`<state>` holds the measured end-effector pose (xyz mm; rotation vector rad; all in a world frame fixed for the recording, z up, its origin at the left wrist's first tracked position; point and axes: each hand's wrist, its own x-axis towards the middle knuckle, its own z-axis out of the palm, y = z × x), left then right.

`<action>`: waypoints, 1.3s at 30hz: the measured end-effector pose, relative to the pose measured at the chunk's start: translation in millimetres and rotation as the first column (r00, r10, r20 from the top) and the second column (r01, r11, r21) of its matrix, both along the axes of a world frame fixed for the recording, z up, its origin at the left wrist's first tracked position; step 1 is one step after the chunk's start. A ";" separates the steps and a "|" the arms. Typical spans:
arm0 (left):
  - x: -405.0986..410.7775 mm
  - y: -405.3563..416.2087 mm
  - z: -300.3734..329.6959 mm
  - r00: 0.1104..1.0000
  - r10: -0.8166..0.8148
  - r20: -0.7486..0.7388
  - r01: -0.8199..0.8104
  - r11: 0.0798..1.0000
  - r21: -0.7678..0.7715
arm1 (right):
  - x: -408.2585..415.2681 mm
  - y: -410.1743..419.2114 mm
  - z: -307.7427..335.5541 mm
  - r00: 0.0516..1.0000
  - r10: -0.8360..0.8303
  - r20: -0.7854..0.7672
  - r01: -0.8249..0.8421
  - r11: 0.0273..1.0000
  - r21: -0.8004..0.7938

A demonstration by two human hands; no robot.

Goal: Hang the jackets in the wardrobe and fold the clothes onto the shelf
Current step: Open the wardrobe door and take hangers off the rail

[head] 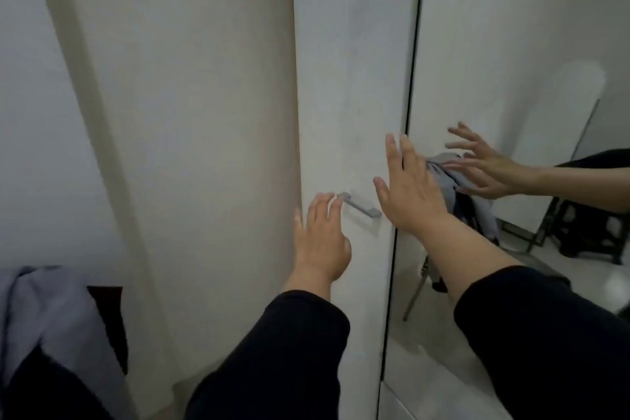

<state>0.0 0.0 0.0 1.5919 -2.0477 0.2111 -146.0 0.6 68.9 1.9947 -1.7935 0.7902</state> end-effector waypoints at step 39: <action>63.2 -73.3 -9.6 0.944 0.197 -0.266 -0.079 0.915 0.396 | 117.1 -76.3 -32.0 0.765 0.426 0.484 -0.392 0.903 -0.174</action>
